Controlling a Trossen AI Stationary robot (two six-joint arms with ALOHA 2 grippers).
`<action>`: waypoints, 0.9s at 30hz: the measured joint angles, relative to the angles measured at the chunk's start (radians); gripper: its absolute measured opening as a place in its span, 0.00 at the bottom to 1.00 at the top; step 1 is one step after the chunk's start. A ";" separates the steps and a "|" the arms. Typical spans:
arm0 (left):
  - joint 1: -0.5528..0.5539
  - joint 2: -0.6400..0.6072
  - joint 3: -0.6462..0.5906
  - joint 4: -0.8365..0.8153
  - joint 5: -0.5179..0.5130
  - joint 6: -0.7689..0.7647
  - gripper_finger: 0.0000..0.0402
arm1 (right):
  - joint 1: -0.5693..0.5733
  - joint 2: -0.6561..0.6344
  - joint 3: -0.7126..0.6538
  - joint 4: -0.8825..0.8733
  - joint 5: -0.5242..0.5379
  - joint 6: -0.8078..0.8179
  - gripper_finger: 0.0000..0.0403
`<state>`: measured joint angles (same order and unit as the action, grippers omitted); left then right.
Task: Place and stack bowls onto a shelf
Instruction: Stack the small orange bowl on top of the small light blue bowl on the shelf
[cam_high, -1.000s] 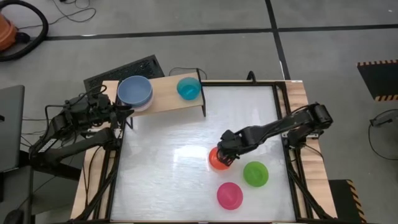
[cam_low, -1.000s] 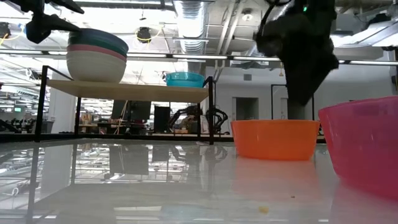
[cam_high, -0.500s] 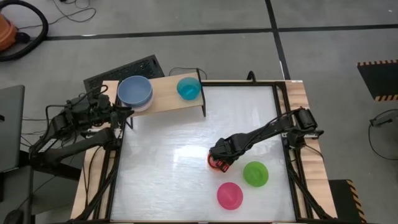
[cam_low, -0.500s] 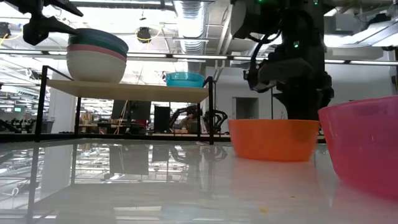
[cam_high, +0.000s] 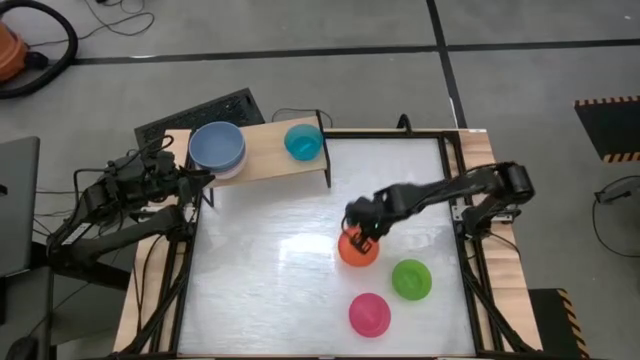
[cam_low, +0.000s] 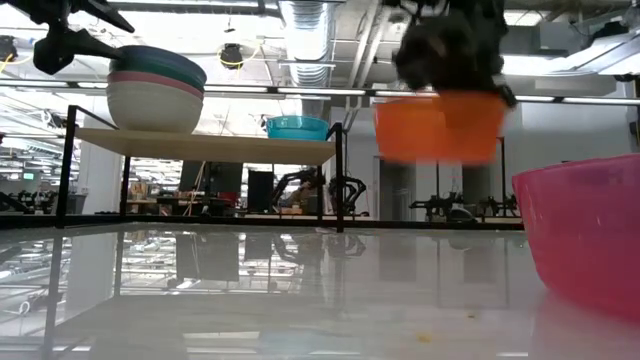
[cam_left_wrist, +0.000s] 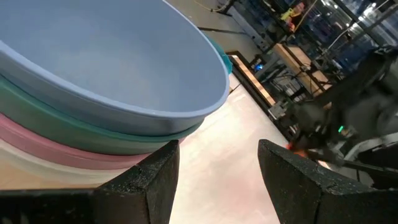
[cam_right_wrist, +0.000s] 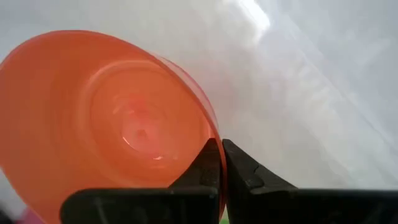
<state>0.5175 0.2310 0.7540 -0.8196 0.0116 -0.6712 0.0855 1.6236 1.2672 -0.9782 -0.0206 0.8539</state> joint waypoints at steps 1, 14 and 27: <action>0.000 0.000 0.000 0.000 0.000 0.000 0.51 | -0.023 -0.024 0.021 -0.012 0.000 -0.012 0.05; 0.000 0.000 0.000 -0.006 -0.083 0.027 0.51 | -0.328 -0.129 0.386 0.137 0.019 -0.251 0.05; 0.000 0.000 0.000 -0.007 -0.099 0.013 0.51 | -0.485 0.150 0.751 0.171 0.018 -0.484 0.05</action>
<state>0.5175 0.2310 0.7540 -0.8268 -0.0874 -0.6579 -0.3993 1.7732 2.0184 -0.8073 -0.0027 0.3703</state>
